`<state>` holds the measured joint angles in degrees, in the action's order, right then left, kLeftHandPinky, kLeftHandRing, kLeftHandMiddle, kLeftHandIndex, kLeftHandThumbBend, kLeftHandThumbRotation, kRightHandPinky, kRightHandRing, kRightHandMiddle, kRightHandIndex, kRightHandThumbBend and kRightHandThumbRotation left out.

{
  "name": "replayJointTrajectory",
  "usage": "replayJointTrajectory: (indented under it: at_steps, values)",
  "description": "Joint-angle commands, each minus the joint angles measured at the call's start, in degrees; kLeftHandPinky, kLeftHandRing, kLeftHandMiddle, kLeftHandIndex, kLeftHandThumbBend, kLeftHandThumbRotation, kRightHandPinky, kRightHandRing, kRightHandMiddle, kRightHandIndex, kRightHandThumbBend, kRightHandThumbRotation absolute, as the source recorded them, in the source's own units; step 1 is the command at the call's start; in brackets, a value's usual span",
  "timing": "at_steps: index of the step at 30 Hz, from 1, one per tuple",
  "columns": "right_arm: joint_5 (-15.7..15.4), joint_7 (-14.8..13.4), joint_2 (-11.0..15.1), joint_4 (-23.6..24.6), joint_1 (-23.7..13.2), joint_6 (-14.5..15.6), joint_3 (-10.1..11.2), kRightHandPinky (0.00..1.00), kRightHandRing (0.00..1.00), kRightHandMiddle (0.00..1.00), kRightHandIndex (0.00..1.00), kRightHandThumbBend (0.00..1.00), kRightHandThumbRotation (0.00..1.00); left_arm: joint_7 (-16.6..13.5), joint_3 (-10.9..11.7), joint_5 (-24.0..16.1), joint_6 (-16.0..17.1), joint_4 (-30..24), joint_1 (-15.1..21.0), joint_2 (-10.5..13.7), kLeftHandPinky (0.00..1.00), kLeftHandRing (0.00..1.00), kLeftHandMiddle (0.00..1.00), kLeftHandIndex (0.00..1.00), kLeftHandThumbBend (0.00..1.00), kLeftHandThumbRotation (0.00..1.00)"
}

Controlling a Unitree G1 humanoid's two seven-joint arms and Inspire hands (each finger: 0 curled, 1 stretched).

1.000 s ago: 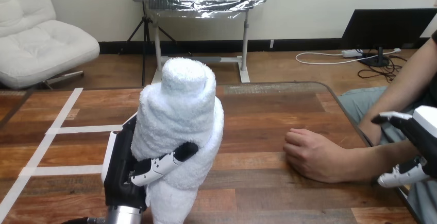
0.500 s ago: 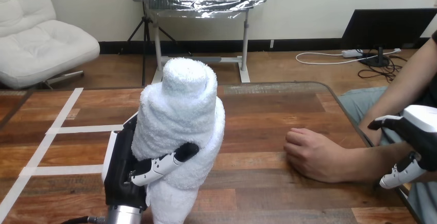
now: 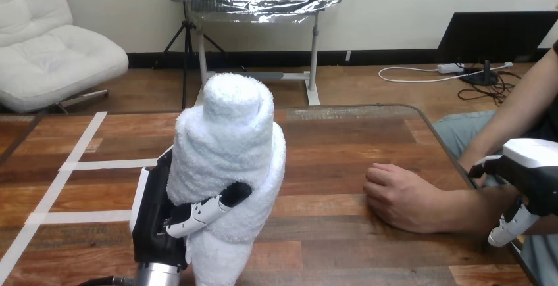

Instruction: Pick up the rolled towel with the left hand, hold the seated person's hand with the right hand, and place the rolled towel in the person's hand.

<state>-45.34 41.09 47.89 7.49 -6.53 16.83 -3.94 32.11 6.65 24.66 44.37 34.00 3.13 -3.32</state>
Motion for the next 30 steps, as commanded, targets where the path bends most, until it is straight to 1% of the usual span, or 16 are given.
replayJointTrajectory:
  at_steps: [1,5,10,14,21,30]
  values:
    - [-1.4,0.2,2.3,-1.9,-5.6,-1.3,-1.8,0.88,0.92,0.91,0.86,0.81,0.00,1.1,-0.2,1.3,-0.2,-3.8,2.4,-1.0,0.45,0.46,0.49,0.53,0.95,0.16]
    - [-2.0,0.7,2.5,-2.9,-6.7,-2.0,-2.7,0.88,0.92,0.91,0.86,0.81,0.00,1.3,0.1,1.4,-0.3,-3.9,2.4,-0.9,0.45,0.46,0.49,0.53,0.95,0.16]
    - [-2.9,1.0,2.4,-4.5,-7.9,-2.8,-4.0,0.88,0.92,0.91,0.86,0.80,0.00,2.1,0.3,2.5,-1.3,-4.2,2.3,-1.0,0.44,0.46,0.49,0.53,0.96,0.16]
    - [-3.0,0.6,2.2,-5.2,-8.3,-3.6,-4.3,0.89,0.92,0.91,0.86,0.79,0.00,2.5,0.4,2.9,-1.9,-4.5,2.2,-0.9,0.44,0.46,0.49,0.53,0.96,0.15]
    - [-3.3,-0.8,2.3,-7.4,-9.1,-6.0,-5.4,0.88,0.91,0.89,0.86,0.80,0.00,1.7,0.6,2.2,-2.2,-4.7,2.2,-0.9,0.44,0.45,0.49,0.53,0.96,0.15]
    - [-4.0,-1.2,1.8,-9.8,-10.4,-6.9,-6.6,0.88,0.90,0.89,0.85,0.79,0.00,0.4,0.7,0.4,-1.9,-3.8,3.0,-0.6,0.43,0.45,0.49,0.52,0.96,0.15]
